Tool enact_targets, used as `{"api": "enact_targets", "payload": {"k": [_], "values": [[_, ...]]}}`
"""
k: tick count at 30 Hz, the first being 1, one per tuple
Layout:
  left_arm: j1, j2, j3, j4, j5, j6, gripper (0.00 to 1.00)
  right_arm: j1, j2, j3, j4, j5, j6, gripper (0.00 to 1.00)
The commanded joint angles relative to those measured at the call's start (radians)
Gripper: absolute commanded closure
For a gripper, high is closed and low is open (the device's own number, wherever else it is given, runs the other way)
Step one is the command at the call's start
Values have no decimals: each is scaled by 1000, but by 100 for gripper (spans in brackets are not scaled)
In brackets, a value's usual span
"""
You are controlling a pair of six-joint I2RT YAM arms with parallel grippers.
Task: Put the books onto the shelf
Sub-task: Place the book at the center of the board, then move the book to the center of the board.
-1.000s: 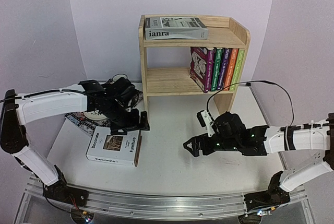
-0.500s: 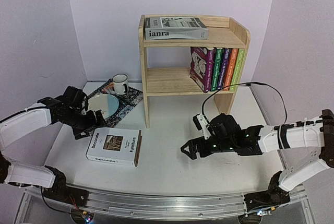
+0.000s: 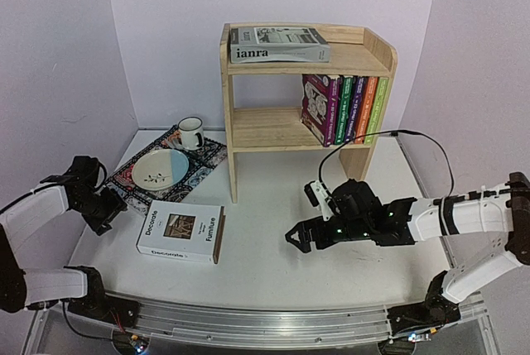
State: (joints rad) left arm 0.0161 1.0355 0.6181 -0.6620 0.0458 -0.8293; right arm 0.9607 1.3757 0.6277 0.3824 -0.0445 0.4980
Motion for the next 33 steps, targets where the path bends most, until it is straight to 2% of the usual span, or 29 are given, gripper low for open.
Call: {"api": "enact_targets", "payload": {"k": [1,4,6,8,11,16,21,27,30,33], "values": [[35,-41,-17,11,-102,-76,30,4,20,34,-1,-8,4,2],[49,-7,-32,12,-102,-93,33,3,29,41,0,-8,1,2],[51,29,-38,12,-102,-101,38,3,35,46,-1,-10,-1,2],[52,66,-40,13,-94,-105,51,3,42,52,0,-11,-3,2],[52,106,-38,15,-49,-100,77,4,54,65,-1,-20,-8,2],[52,100,-41,30,68,-97,98,3,67,76,-1,-27,-12,2],[50,74,-119,148,221,-126,100,3,77,80,0,-36,-11,2],[44,149,-138,261,341,-107,100,4,68,81,-1,-38,-12,2],[0,194,-123,292,390,-97,100,3,68,81,0,-37,-9,2],[-92,225,-99,295,385,-117,100,3,74,87,1,-34,-1,2]]}}
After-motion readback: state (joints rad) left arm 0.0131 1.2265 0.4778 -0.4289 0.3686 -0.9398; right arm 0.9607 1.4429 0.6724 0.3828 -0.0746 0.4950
